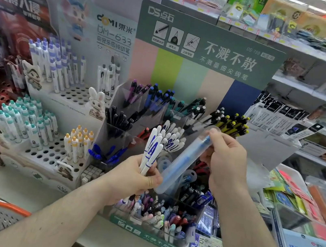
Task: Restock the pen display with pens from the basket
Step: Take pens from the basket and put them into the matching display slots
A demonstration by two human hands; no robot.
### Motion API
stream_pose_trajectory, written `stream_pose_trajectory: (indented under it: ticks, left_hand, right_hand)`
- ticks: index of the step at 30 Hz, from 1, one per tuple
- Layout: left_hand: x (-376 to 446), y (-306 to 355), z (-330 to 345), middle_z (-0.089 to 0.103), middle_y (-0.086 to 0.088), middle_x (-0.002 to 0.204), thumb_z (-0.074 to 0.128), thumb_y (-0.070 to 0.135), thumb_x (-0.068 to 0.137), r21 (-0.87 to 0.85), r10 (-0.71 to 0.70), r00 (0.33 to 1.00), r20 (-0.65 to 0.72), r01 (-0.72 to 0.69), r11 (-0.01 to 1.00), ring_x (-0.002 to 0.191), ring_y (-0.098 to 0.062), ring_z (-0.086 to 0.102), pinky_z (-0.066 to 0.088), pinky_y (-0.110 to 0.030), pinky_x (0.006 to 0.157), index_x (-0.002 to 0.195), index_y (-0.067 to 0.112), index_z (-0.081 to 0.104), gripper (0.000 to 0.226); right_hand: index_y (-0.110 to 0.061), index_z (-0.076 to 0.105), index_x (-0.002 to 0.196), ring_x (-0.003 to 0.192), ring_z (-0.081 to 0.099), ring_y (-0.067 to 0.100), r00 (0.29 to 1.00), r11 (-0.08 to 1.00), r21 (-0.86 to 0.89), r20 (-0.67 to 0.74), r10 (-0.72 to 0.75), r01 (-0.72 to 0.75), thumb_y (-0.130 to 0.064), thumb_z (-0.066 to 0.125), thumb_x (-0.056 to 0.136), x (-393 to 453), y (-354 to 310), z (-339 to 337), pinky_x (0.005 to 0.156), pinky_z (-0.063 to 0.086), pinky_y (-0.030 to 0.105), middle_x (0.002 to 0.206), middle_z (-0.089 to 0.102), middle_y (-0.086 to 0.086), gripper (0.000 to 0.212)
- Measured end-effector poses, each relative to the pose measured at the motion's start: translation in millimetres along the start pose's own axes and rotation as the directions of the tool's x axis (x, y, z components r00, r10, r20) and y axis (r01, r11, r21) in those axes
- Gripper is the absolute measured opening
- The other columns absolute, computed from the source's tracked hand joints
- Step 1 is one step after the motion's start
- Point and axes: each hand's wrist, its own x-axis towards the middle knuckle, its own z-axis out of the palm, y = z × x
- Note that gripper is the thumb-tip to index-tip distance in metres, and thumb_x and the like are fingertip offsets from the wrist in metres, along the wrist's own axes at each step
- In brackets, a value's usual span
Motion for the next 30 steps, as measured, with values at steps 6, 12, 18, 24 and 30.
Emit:
stream_pose_trajectory:
  ticks: [6, 12, 18, 24, 30]
  left_hand:
    - [5.6, -9.3, 3.0, 0.053, -0.007, 0.071, 0.071, 0.011, 0.087, 0.157, 0.02, 0.998, -0.059, -0.011, 0.987, 0.051, -0.009, 0.042, 0.039, -0.023, 0.05, 0.076, 0.016, 0.052, 0.023]
    - [9.1, -12.7, 3.3, 0.048, -0.013, 0.083, 0.062, 0.01, 0.094, 0.052, -0.006, 0.986, -0.166, 0.015, 0.999, 0.051, -0.011, 0.037, 0.037, -0.024, 0.05, 0.084, 0.013, 0.047, 0.018]
    - [6.5, -9.6, 7.7, 0.049, -0.013, 0.087, 0.059, 0.012, 0.096, 0.038, -0.004, 0.987, -0.161, 0.01, 0.999, 0.052, -0.01, 0.037, 0.036, -0.023, 0.051, 0.087, 0.013, 0.046, 0.016]
    - [2.4, -9.3, 6.8, 0.046, -0.012, 0.088, 0.058, 0.011, 0.097, 0.03, -0.011, 0.991, -0.136, 0.015, 0.999, 0.052, -0.012, 0.033, 0.032, -0.024, 0.051, 0.092, 0.009, 0.044, 0.014]
    - [1.1, -10.6, 6.0, 0.051, -0.014, 0.081, 0.058, 0.013, 0.097, 0.044, 0.001, 0.992, -0.126, 0.005, 0.999, 0.05, -0.011, 0.037, 0.036, -0.023, 0.051, 0.093, 0.008, 0.046, 0.013]
  right_hand:
    - [-0.018, 0.076, 0.075, 0.051, 0.049, 0.008, 0.991, 0.978, -0.155, 0.008, -0.137, 0.136, -0.015, 0.065, 0.094, -1.3, -8.1, -17.3, 0.05, 0.044, 0.018, 0.054, 0.059, -0.006, 0.023]
    - [-0.016, 0.075, 0.078, 0.049, 0.051, 0.004, 0.976, 0.946, -0.24, 0.066, -0.208, 0.217, -0.009, 0.064, 0.095, 1.0, -9.3, -32.0, 0.048, 0.045, 0.017, 0.059, 0.062, -0.002, 0.022]
    - [-0.029, 0.076, 0.085, 0.063, 0.065, 0.016, 0.949, 0.813, -0.494, 0.22, -0.226, 0.309, -0.017, 0.065, 0.095, 1.6, 21.9, -25.6, 0.061, 0.059, 0.032, 0.072, 0.073, -0.004, 0.019]
    - [-0.022, 0.079, 0.096, 0.081, 0.058, 0.002, 0.892, 0.54, -0.724, 0.433, -0.129, 0.429, -0.022, 0.065, 0.095, 1.1, 37.6, -21.7, 0.08, 0.051, 0.027, 0.084, 0.064, -0.017, 0.014]
    - [-0.022, 0.078, 0.095, 0.078, 0.065, 0.009, 0.902, 0.442, -0.807, 0.431, -0.014, 0.393, -0.026, 0.064, 0.096, 4.8, 34.9, -17.6, 0.075, 0.056, 0.03, 0.086, 0.073, -0.009, 0.015]
